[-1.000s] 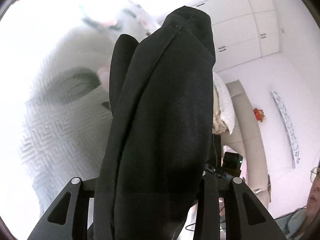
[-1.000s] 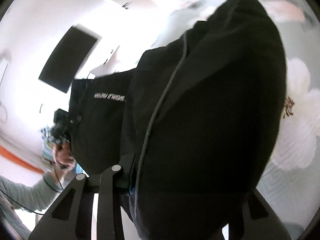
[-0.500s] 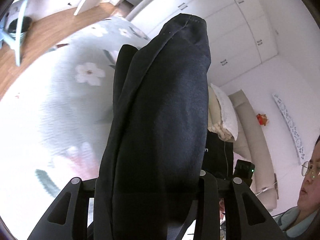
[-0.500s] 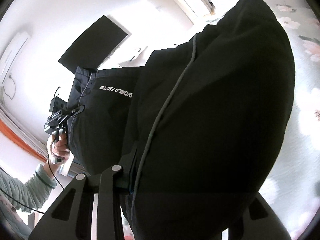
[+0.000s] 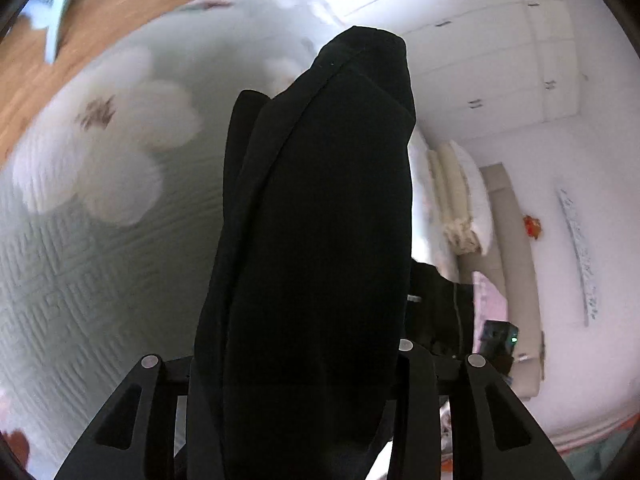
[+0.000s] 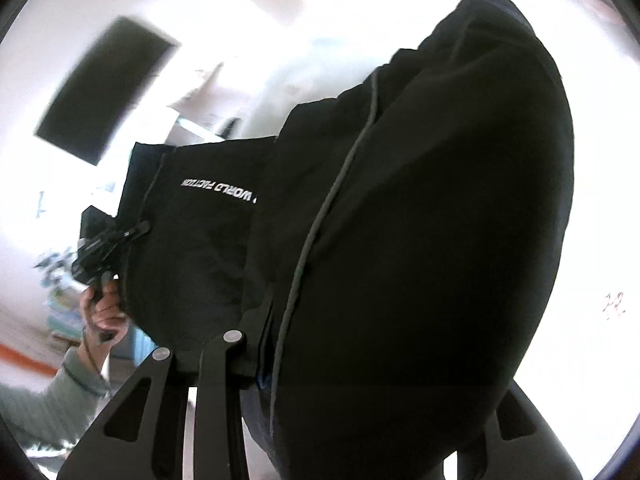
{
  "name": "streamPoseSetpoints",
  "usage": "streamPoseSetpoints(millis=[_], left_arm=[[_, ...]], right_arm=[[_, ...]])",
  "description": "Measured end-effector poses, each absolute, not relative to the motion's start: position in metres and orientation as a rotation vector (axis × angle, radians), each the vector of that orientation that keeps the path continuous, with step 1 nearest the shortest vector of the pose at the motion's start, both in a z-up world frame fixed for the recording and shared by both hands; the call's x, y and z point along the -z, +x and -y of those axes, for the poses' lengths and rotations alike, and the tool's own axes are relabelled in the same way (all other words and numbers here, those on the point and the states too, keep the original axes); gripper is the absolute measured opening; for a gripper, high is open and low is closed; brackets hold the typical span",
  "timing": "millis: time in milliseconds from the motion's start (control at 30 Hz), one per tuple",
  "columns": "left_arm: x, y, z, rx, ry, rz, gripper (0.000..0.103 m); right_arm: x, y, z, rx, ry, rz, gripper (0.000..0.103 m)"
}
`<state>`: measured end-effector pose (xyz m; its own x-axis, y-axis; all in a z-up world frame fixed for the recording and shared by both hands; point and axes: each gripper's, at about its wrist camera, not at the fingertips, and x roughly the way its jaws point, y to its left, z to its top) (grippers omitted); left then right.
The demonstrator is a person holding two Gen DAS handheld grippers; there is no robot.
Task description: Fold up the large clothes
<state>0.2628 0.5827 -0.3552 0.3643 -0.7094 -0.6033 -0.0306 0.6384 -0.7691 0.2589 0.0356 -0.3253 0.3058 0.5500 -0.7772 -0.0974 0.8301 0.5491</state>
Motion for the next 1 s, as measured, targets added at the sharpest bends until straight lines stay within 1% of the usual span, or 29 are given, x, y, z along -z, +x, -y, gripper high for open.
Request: streamPoseSetpoints(millis=[33, 67, 133, 167, 200, 233, 267, 367, 400, 467, 500, 600, 633, 700, 767, 867, 900, 933, 1000], left_arm=[[0.371, 0.264, -0.592, 0.491, -0.807, -1.128, 0.047], [0.39, 0.266, -0.604, 0.491, -0.876, -1.14, 0.049], [0.425, 0.267, -0.627, 0.469, -0.997, -1.178, 0.068], [0.44, 0.267, -0.636, 0.458, -1.038, -1.207, 0.071], [0.454, 0.265, -0.648, 0.495, -1.135, -1.207, 0.068], [0.456, 0.263, -0.659, 0.497, -1.183, -1.195, 0.066], [0.452, 0.262, -0.669, 0.479, -1.184, -1.205, 0.066], [0.425, 0.254, -0.689, 0.419, -1.06, -1.206, 0.066], [0.408, 0.25, -0.692, 0.397, -0.99, -1.214, 0.066], [0.379, 0.245, -0.691, 0.344, -0.844, -1.225, 0.066], [0.357, 0.24, -0.685, 0.304, -0.72, -1.224, 0.066], [0.312, 0.235, -0.651, 0.304, -0.512, -1.2, 0.067], [0.299, 0.23, -0.632, 0.343, -0.49, -1.193, 0.067], [0.289, 0.219, -0.6, 0.416, -0.509, -1.18, 0.068], [0.282, 0.21, -0.561, 0.455, -0.479, -1.168, 0.069], [0.298, 0.204, -0.492, 0.408, -0.34, -1.187, 0.069], [0.312, 0.201, -0.472, 0.416, -0.328, -1.21, 0.068], [0.328, 0.197, -0.454, 0.417, -0.321, -1.234, 0.071], [0.35, 0.193, -0.437, 0.372, -0.211, -1.206, 0.072]], right_arm=[[0.333, 0.26, -0.031, -0.402, 0.452, -1.195, 0.042], [0.342, 0.259, -0.02, -0.369, 0.498, -1.199, 0.043], [0.354, 0.257, -0.005, -0.322, 0.552, -1.218, 0.048], [0.359, 0.254, -0.002, -0.299, 0.579, -1.231, 0.05], [0.369, 0.251, 0.009, -0.285, 0.625, -1.246, 0.051], [0.376, 0.247, 0.019, -0.266, 0.679, -1.262, 0.052], [0.379, 0.243, 0.028, -0.245, 0.711, -1.269, 0.053], [0.372, 0.232, 0.055, -0.17, 0.767, -1.266, 0.054], [0.365, 0.226, 0.062, -0.143, 0.76, -1.273, 0.055], [0.356, 0.221, 0.082, -0.044, 0.641, -1.281, 0.062], [0.34, 0.217, 0.084, -0.001, 0.575, -1.272, 0.062], [0.293, 0.211, 0.07, 0.016, 0.497, -1.211, 0.062], [0.278, 0.203, 0.072, -0.015, 0.47, -1.182, 0.061], [0.256, 0.197, 0.032, -0.085, 0.383, -1.156, 0.061], [0.249, 0.195, -0.019, -0.106, 0.266, -1.135, 0.061], [0.264, 0.186, -0.088, -0.165, 0.152, -1.11, 0.061], [0.278, 0.186, -0.105, -0.176, 0.123, -1.119, 0.061], [0.293, 0.197, -0.133, -0.177, 0.103, -1.134, 0.061], [0.334, 0.198, -0.15, -0.158, 0.003, -1.168, 0.061]])
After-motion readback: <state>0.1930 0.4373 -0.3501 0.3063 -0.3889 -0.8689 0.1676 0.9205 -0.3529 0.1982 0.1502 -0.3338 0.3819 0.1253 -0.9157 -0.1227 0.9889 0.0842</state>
